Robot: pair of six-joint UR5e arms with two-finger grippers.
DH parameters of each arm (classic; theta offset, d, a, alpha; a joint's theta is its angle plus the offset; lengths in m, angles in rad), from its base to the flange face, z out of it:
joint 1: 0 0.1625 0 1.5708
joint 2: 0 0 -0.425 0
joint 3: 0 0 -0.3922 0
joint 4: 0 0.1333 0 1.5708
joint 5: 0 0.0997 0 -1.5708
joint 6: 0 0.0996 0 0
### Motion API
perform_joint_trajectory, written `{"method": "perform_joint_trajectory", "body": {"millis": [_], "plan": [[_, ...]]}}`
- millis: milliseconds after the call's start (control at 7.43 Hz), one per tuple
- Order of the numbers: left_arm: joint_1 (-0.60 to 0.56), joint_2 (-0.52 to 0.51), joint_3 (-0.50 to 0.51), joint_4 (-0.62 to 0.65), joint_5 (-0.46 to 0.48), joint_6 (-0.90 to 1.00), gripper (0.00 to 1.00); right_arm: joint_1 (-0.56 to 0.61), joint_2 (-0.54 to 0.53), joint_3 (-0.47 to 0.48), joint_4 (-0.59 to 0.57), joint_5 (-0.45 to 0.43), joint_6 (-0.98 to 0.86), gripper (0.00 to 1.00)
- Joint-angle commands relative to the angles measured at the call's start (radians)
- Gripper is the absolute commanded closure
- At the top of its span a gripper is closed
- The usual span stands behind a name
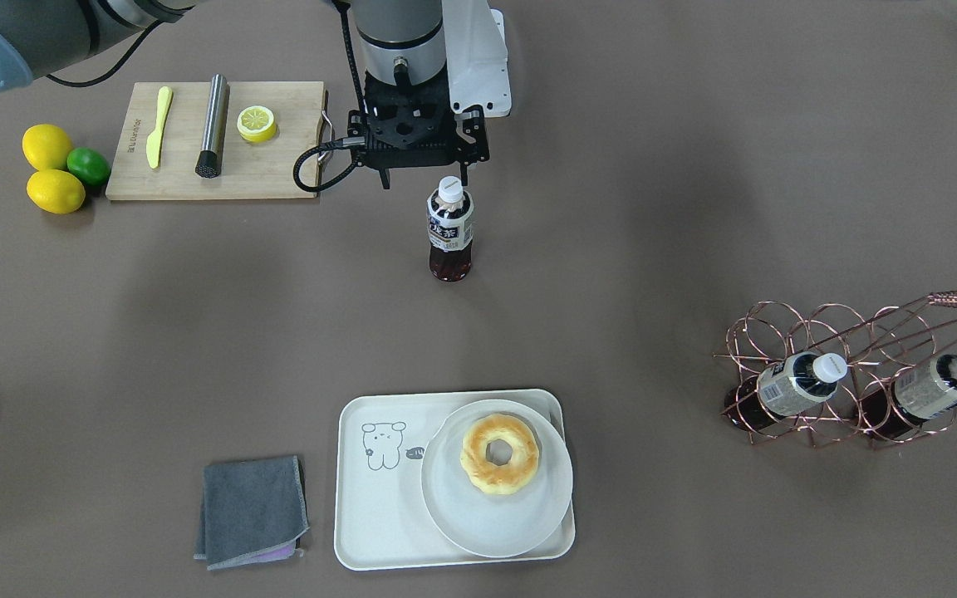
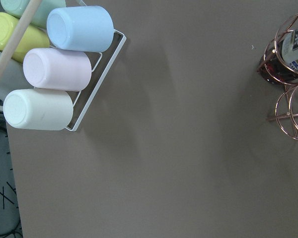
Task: Place tea on tray
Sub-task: 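Reach the right gripper down to the standing tea bottle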
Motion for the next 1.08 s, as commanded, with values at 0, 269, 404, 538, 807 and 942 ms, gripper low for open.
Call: {"method": "perform_joint_trajectory", "body": {"millis": [0,269,404,538,807,942], "plan": [[-0.004,0.002,0.003,0.0,0.0,0.002,0.02,-0.035,0.015,-0.026,-0.003,-0.037,0.004,0.01],[-0.004,0.002,0.029,-0.019,0.0,0.002,0.02,-0.053,0.013,-0.035,-0.003,-0.051,0.003,0.02],[-0.005,0.002,0.047,-0.042,0.0,0.002,0.02,-0.053,0.016,-0.039,-0.003,-0.052,0.003,0.02],[-0.004,0.001,0.064,-0.063,0.0,0.002,0.02,-0.053,0.016,-0.041,-0.002,-0.06,0.003,0.12],[-0.004,0.002,0.07,-0.074,0.0,0.002,0.02,-0.055,0.016,-0.043,0.006,-0.086,0.0,0.38],[-0.004,0.002,0.07,-0.074,0.0,0.002,0.02,-0.059,0.016,-0.043,0.008,-0.097,0.001,0.4]]}}
